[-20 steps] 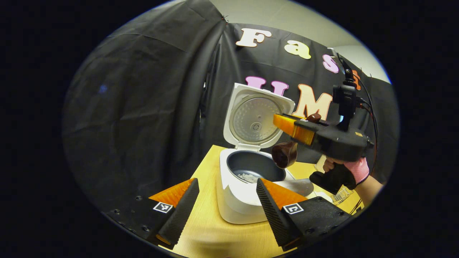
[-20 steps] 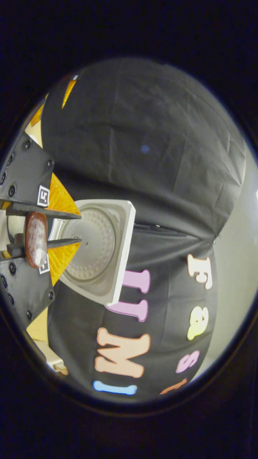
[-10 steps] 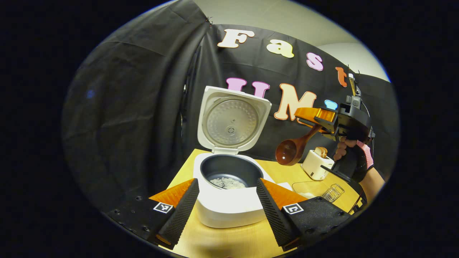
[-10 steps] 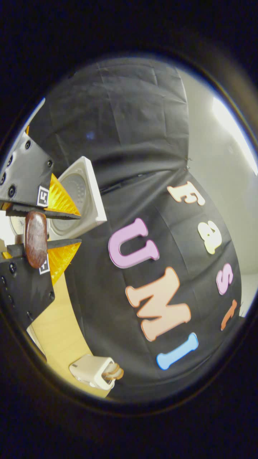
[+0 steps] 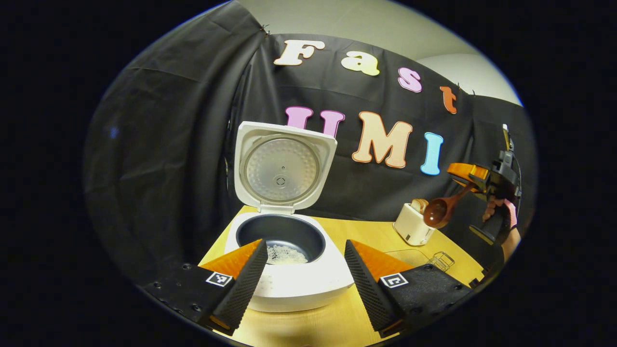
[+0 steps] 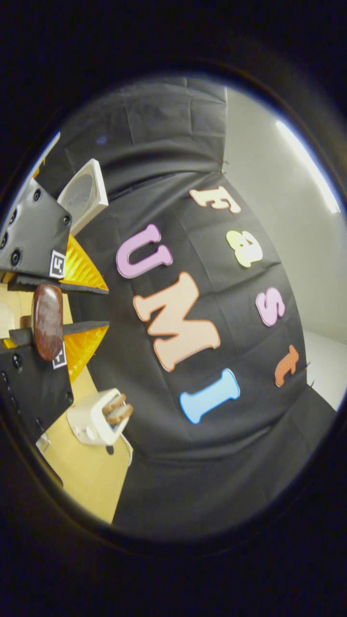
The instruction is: Close the left gripper, press the button to open the rice cooker; take a wooden spoon from the chopstick holder with the right hand, scoop a spoonful of rice and pour it into the rice cooker, then put the wooden spoon back into the chopstick holder.
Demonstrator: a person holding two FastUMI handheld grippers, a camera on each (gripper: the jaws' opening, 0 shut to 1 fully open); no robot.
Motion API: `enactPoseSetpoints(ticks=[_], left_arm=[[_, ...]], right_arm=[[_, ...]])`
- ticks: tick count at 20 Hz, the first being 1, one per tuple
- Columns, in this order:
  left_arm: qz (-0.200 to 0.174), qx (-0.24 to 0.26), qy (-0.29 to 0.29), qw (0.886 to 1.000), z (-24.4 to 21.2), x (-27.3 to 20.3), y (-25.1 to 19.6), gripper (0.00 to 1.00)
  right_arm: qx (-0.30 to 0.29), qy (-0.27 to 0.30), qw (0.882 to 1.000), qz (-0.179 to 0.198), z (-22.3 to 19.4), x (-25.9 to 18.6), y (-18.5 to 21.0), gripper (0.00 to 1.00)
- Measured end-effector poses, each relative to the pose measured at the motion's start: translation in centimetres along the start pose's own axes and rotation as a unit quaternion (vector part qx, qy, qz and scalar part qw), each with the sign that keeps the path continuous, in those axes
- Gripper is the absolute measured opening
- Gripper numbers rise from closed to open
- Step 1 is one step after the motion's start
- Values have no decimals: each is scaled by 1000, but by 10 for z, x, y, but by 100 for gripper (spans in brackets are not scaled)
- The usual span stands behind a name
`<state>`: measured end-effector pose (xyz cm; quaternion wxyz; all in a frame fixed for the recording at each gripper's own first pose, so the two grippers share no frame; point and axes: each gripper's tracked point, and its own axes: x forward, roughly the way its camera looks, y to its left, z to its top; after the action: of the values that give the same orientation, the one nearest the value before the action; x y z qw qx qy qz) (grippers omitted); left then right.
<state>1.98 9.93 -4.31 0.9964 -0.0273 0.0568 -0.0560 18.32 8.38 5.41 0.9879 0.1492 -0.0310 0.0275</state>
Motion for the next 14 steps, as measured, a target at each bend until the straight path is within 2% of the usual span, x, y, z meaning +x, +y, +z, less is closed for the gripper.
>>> enactPoseSetpoints(ticks=[4, 8, 11, 14], left_arm=[[7, 13, -2, 1000, 3, 4, -13, 95], [17, 17, 0, 1000, 2, 3, -24, 95], [33, 27, 4, 999, 1, 0, -25, 95], [51, 27, 5, 998, 0, -4, -25, 95]], right_arm=[[-16, 10, 999, -32, 2, -13, -68, 31], [-41, 38, 997, -47, -24, -21, -116, 31], [-55, 69, 994, -57, -51, -22, -145, 31], [-64, 101, 992, -49, -78, -24, -154, 31]])
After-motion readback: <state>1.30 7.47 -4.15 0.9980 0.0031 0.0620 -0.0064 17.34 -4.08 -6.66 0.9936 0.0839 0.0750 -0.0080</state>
